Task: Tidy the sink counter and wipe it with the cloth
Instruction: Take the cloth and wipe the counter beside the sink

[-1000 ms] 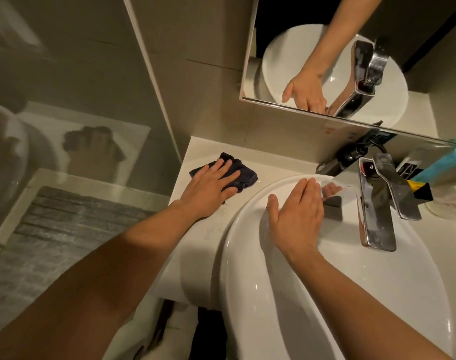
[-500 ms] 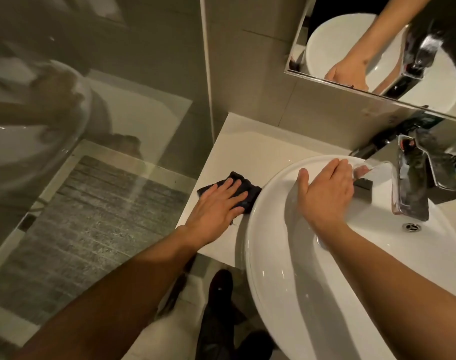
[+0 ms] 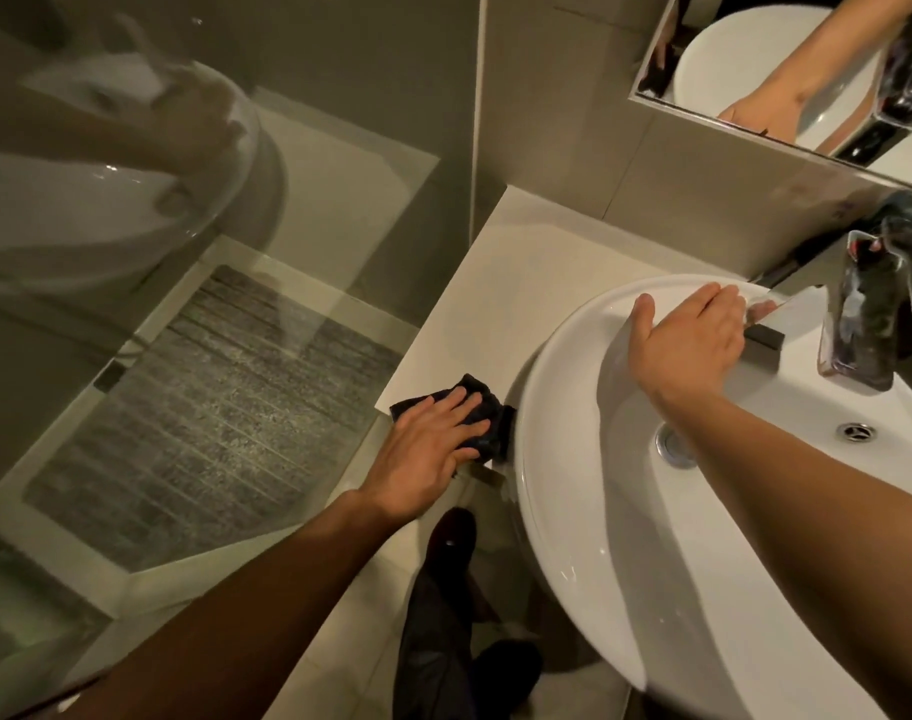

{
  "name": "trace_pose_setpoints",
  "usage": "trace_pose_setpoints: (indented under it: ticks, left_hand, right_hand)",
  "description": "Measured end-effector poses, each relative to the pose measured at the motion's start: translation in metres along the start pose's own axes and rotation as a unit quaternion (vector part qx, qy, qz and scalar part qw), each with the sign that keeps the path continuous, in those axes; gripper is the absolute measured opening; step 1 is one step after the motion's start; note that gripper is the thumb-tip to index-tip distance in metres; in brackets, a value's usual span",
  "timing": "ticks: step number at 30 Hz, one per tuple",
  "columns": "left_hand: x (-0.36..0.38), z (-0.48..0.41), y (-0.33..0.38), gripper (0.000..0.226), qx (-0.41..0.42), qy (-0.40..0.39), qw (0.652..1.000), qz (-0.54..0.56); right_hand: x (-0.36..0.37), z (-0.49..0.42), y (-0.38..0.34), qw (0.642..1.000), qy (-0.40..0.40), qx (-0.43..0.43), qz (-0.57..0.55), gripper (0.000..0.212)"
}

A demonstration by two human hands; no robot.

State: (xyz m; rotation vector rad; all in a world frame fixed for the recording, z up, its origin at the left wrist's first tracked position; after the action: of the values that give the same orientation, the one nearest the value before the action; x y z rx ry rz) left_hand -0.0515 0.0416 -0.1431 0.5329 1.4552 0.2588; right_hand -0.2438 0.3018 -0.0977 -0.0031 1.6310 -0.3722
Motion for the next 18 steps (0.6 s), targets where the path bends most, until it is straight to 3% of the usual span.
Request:
trace_pose_setpoints:
  ticks: [6, 10, 14, 18]
  left_hand:
    - [-0.005, 0.032, 0.006, 0.035, -0.028, 0.021, 0.994, 0.101]
    - [-0.032, 0.031, 0.010, 0.041, -0.144, 0.060, 0.945, 0.288]
    - [-0.069, -0.011, 0.016, 0.037, -0.137, 0.077, 0.925, 0.345]
    - [-0.096, -0.082, 0.025, 0.032, -0.102, 0.069, 0.928, 0.352]
  right_hand:
    - [0.000, -0.001, 0.002, 1.000, -0.008, -0.005, -0.001, 0.092]
    - [-0.003, 0.001, 0.001, 1.000, -0.018, -0.005, 0.001, 0.089]
    - [-0.007, 0.004, -0.001, 1.000, -0.026, -0.005, -0.003, 0.088]
    - [-0.012, 0.004, -0.003, 0.999, -0.039, -0.004, 0.000, 0.087]
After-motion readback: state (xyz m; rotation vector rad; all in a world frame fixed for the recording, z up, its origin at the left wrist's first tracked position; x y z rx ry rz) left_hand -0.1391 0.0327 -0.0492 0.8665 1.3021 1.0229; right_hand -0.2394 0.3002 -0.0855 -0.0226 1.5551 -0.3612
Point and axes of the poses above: each hand's wrist, its own z-axis away from the middle knuckle, its own x-axis out of the palm, y = z × x, the point moved 4 cm from there along -z, towards the middle knuckle, and after that the axes turned 1 degree about -z, right-handed, at the moved point
